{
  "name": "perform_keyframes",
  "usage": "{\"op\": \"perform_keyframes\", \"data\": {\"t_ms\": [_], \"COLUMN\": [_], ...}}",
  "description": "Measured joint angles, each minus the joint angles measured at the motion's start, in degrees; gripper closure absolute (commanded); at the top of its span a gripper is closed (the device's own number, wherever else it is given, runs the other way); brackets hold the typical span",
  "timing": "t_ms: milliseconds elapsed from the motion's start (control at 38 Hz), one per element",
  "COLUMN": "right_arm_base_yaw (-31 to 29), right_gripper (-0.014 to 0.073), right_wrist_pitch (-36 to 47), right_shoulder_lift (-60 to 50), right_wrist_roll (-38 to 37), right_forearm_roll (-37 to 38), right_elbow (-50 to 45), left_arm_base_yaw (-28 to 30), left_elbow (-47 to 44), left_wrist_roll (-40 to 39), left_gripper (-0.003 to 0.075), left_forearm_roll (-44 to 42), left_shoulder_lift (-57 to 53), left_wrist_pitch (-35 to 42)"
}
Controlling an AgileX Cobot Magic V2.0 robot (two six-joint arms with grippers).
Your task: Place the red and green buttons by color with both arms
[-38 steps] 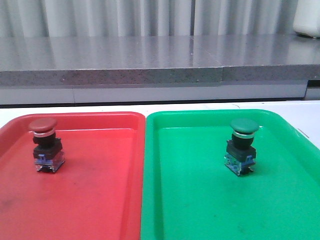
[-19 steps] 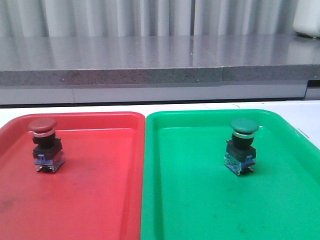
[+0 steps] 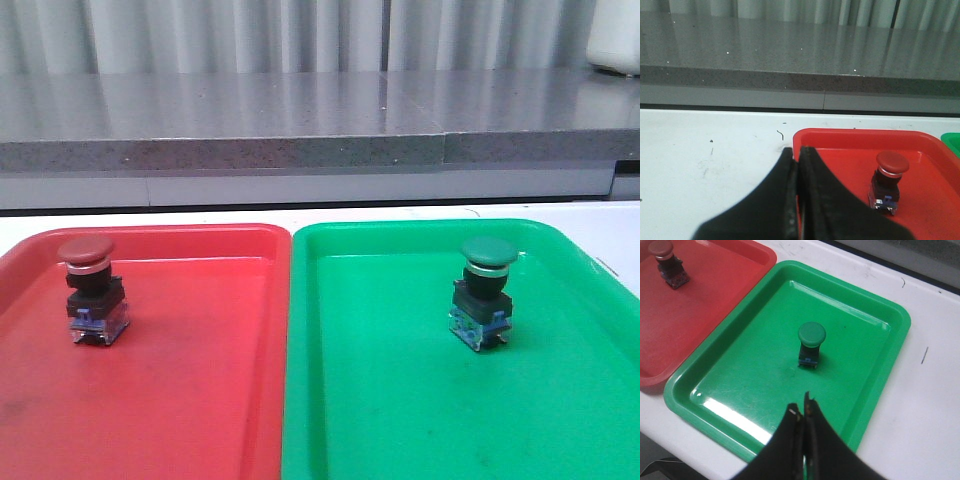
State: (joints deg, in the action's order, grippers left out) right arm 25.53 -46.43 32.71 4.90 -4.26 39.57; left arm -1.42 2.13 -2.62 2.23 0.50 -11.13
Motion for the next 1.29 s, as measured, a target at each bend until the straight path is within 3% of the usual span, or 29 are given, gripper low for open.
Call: {"op": "perform_keyframes", "data": {"t_ms": [315,1288], "right_arm_base_yaw": [0.00,0.00], "right_gripper": [0.0701,0.0701], "right_wrist_pitch": [-0.33,-0.43], "right_shoulder_lift": [0.00,0.00], "right_wrist_roll": [0.00,0.00], "right_forearm_roll": [0.00,0.00], "right_elbow": [0.00,0.00], "left_arm_base_yaw": [0.14,0.14], "left_elbow": [-2.40,-2.40], "left_wrist_roll": [0.00,0.00], "left_gripper": [0.0740,0.0740], "left_forearm_roll": [0.36,0.36], "left_shoulder_lift": [-0.77,-0.77], "left_wrist_pitch": [9.34,9.93]}}
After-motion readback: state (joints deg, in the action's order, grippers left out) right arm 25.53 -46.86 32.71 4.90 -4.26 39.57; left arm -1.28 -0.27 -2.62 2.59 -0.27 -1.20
